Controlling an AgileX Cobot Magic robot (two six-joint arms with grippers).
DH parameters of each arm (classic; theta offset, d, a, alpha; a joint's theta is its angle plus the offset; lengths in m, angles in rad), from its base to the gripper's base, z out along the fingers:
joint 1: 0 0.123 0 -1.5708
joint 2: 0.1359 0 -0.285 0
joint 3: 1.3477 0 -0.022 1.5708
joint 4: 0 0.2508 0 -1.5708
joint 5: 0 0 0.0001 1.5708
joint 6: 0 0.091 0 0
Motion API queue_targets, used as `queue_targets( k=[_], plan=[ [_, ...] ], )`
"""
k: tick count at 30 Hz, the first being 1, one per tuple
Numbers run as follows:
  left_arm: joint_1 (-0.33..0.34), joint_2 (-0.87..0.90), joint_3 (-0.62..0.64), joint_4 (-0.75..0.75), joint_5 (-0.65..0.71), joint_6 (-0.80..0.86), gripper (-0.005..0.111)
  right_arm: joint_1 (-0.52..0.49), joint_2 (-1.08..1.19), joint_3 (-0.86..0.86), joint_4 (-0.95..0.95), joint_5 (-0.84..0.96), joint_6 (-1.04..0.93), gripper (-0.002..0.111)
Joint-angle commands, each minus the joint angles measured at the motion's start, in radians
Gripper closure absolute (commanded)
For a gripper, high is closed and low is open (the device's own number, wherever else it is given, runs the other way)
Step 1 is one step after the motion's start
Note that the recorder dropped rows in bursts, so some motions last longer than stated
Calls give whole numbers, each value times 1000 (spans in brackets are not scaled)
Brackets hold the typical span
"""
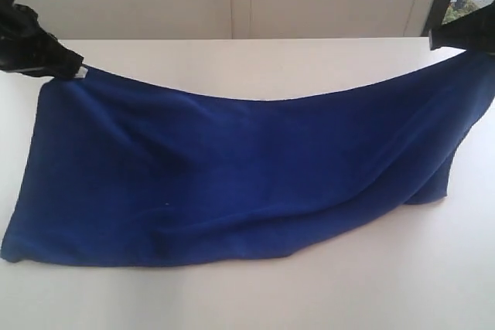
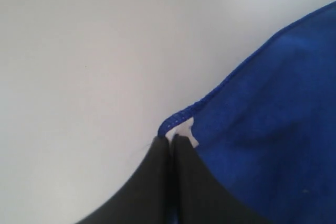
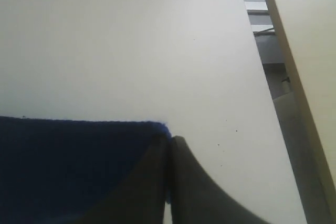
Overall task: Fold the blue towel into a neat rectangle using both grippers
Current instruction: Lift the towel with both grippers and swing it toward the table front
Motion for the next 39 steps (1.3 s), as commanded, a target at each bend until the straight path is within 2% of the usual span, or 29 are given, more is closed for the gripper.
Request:
queue_targets(
  k=[1, 13, 19, 23, 28, 33, 36, 39],
  plan=[
    [3, -121, 7, -3, 89, -34, 107, -1, -117, 14, 59, 57, -106, 108],
    [3, -447, 9, 7, 320, -113, 107, -1, -452, 41, 105, 202, -226, 108],
    [3, -611, 9, 117, 462, -250, 107, -1, -602, 41, 127, 332, -271, 108],
    [3, -725, 9, 134, 589, -287, 107, -1, -712, 41, 211, 433, -338, 108],
    [3, -868, 9, 150, 709, -362, 107, -1, -832, 41, 329, 433, -387, 108],
    [3, -917, 16, 216, 731, -423, 107, -1, -864, 41, 335, 433, -387, 108],
    [3, -914, 78, 224, 645, -425, 107, -1, -821, 60, 335, 433, -387, 108],
    [3, -870, 202, 224, 553, -425, 107, -1, -763, 126, 335, 373, -385, 108]
  ],
)
